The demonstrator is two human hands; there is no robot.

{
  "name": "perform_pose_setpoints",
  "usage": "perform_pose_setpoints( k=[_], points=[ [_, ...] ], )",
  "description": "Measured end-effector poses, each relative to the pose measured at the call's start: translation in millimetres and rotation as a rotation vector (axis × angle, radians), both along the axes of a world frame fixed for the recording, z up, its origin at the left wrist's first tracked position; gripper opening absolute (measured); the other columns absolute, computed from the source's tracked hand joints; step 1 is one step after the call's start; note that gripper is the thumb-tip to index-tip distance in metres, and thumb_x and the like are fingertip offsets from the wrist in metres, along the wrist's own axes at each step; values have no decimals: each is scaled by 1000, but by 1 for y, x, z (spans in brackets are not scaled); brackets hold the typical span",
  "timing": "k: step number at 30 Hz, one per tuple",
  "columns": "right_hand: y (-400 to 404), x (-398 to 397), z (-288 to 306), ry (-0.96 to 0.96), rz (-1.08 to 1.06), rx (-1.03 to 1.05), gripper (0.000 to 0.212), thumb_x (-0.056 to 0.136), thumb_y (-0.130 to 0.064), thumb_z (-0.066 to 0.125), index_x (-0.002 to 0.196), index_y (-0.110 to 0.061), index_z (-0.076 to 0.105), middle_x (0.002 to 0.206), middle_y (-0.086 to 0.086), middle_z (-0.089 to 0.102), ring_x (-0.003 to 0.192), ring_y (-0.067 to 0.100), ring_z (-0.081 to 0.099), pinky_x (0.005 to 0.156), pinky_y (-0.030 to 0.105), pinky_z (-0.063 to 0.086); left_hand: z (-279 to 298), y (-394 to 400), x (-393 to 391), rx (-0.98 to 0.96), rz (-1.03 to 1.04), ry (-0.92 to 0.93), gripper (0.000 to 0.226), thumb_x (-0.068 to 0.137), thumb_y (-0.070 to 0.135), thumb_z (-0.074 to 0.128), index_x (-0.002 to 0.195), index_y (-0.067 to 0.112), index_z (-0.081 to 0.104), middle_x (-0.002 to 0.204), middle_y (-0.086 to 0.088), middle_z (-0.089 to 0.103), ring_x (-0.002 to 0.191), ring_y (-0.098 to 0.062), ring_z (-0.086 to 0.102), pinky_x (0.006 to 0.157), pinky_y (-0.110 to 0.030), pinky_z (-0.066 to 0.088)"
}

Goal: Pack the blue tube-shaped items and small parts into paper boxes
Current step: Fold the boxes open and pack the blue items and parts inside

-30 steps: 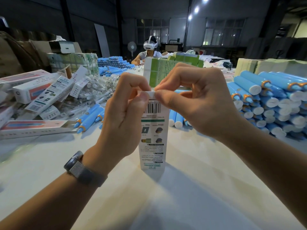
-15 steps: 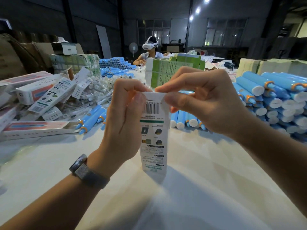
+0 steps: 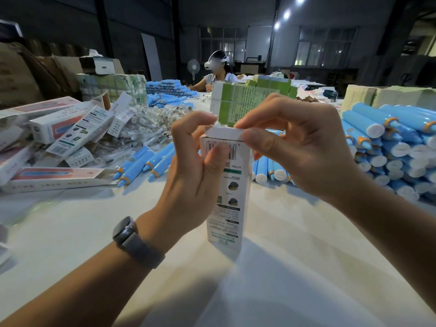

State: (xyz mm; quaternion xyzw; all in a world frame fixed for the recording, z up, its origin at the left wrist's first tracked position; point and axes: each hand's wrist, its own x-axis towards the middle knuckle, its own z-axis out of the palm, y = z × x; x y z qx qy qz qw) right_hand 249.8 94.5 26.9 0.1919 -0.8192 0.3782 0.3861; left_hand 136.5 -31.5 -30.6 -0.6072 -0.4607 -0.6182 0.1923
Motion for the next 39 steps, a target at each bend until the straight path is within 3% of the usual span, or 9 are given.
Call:
perform_pose_setpoints(
  k=[2,6,11,17,21,28,30,34,39],
  points=[
    [-1,1,1,-9,-17,-13,8,87,-11,68,91,-17,70,81,-5,64,76,16,65,56,49,55,0,0,2,-25,-5,13,17,105,44,37,118,40,27,87,8,53,67,-11,57,60,-22,44],
    [-6,3,10,-54,-77,-22,8,81,-10,71,80,-18,71,76,-7,67,73,10,66,61,32,55,0,0,6,-51,-35,22,23,102,45,46,115,40,27,84,4,50,62,-5,54,57,-22,44],
    [-7,10,22,-95,-163,123,7,80,-10,69,75,-15,69,82,-1,69,79,14,67,64,17,50,1,3,8,-65,-18,32,25,103,42,45,111,34,22,82,13,46,63,-5,52,58,-21,44],
    [-10,12,22,-105,-137,151,7,78,-2,65,77,-8,68,84,3,68,78,13,65,66,18,50,1,5,7,-69,-10,44,18,106,33,42,110,31,25,80,21,42,64,-1,47,60,-16,41],
    [-16,11,21,-96,-266,124,7,75,-18,63,69,-20,63,76,-5,68,77,8,67,57,23,46,1,1,5,-67,-85,-115,18,103,26,38,109,43,34,76,13,54,60,-3,51,56,-18,43],
    [-19,9,19,-59,-320,136,11,79,-21,66,69,-24,62,69,-13,66,73,3,65,54,17,46,0,2,6,-65,-128,-158,20,96,16,37,111,28,33,83,16,56,65,-5,52,57,-20,45],
    [-19,10,19,-52,-321,152,8,78,-17,65,76,-24,67,72,-11,66,72,5,64,54,12,43,-1,4,8,-93,-136,-128,28,94,15,44,114,28,29,90,10,56,67,-12,56,58,-26,48],
    [-20,11,21,-42,-341,169,11,75,-14,64,79,-18,73,76,-9,69,74,10,66,57,9,42,0,4,11,-156,-42,-57,63,82,14,69,120,29,21,105,-20,56,74,-21,67,65,-30,57],
    [-21,12,22,-37,-385,187,6,77,-21,68,75,-25,71,72,-11,69,70,6,65,56,9,42,3,4,18,-175,20,-94,68,74,14,67,123,26,21,110,-23,56,76,-31,68,63,-41,60]
  ],
)
